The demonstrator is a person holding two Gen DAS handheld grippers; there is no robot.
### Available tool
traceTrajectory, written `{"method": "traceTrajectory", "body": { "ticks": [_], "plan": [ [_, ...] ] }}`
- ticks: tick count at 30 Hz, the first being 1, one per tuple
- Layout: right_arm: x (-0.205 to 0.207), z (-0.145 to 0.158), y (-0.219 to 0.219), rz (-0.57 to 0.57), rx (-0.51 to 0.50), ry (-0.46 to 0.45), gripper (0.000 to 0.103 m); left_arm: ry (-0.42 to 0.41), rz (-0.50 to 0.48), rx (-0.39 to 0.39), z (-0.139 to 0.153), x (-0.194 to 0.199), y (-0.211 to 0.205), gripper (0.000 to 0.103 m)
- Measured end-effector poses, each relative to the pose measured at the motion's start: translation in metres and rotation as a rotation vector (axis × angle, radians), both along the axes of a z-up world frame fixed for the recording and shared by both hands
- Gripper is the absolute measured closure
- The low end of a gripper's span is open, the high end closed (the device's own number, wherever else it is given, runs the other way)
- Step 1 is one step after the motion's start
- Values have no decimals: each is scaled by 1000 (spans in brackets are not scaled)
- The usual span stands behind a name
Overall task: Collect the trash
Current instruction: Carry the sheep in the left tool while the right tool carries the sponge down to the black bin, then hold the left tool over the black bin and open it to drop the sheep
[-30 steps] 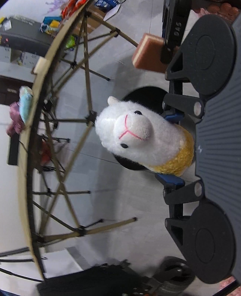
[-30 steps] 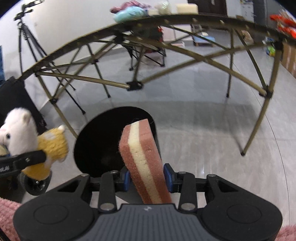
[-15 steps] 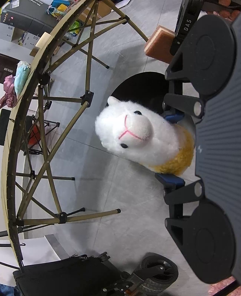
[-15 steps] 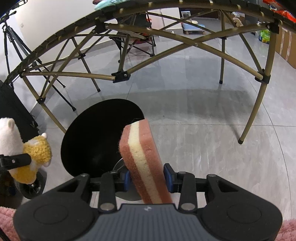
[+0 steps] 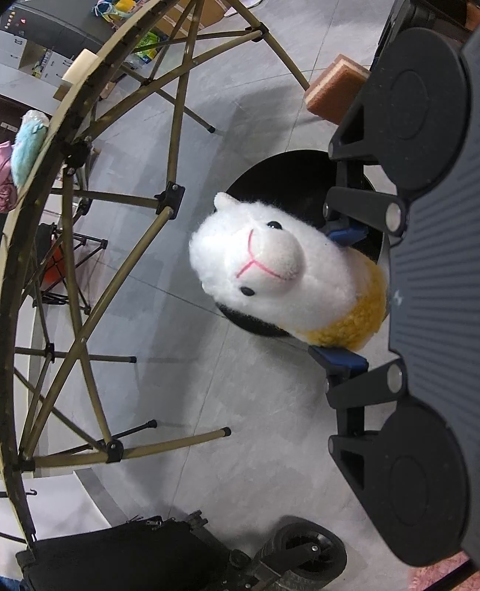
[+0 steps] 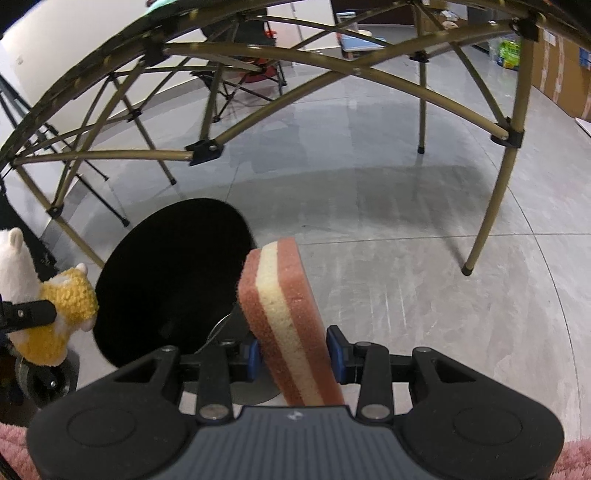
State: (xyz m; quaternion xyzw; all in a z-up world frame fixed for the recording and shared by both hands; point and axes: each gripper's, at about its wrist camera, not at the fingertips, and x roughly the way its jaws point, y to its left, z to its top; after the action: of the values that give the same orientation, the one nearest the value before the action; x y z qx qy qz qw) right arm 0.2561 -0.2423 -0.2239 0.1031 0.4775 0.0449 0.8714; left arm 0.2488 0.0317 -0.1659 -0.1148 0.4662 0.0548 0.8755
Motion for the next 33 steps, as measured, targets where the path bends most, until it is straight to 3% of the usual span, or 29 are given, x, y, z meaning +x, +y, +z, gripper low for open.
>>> {"method": "traceTrajectory", "body": {
  "ticks": [20,33],
  "plan": [
    [23,-18,-39,-108,-8,8,68,86,-30,43,-32,52,-57,48],
    [28,-25,-43,-105,0,24,68,158,-40,94,-59,66,-72,47]
  ]
}}
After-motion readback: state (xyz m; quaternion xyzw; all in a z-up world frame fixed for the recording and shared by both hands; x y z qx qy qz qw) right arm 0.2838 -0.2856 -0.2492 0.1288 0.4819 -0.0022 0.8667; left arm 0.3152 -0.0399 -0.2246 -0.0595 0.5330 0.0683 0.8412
